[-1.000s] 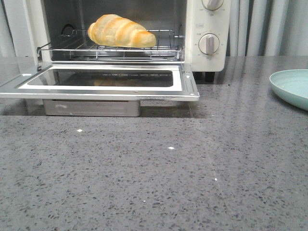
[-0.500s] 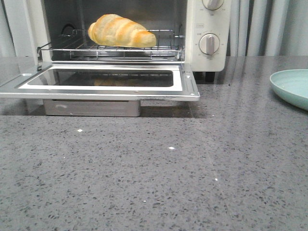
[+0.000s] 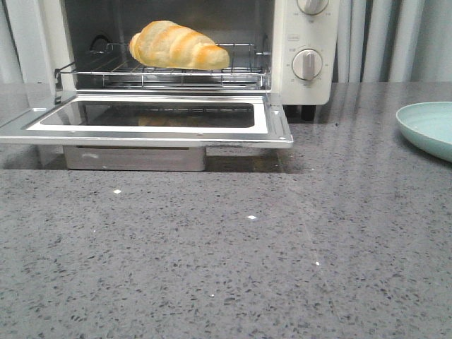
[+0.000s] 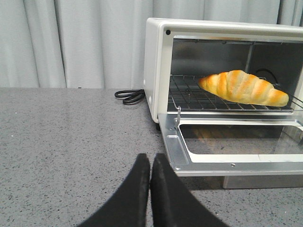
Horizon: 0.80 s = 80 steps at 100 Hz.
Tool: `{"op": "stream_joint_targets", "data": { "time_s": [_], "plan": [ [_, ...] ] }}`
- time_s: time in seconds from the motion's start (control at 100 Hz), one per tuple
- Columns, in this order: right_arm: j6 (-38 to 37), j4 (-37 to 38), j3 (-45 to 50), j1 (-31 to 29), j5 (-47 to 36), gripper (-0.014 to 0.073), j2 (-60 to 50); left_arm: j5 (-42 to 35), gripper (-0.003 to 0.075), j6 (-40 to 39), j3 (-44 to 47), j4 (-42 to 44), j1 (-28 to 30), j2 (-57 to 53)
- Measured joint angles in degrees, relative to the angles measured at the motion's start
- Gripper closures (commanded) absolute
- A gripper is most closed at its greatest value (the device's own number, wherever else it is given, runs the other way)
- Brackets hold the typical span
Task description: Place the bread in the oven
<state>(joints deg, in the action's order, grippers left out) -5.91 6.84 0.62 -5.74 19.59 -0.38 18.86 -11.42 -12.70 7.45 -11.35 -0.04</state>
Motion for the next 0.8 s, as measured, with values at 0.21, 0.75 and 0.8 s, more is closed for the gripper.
{"op": "stream_joint_targets", "data": {
  "time_s": [0.21,0.75,0.8],
  "plan": [
    [0.0,0.0,0.0,0.0,0.0,0.0669,0.0,-1.31,0.0741,0.09,3.31,0.02,0.91,0.0],
    [-0.16,0.0,0.0,0.0,0.0,0.0669,0.0,-3.22,0.0742,2.57,12.78,-3.32,7.33,0.0],
    [-0.16,0.0,0.0,0.0,0.0,0.0669,0.0,-3.22,0.0741,3.18,12.78,-3.57,7.34,0.0]
  ]
}}
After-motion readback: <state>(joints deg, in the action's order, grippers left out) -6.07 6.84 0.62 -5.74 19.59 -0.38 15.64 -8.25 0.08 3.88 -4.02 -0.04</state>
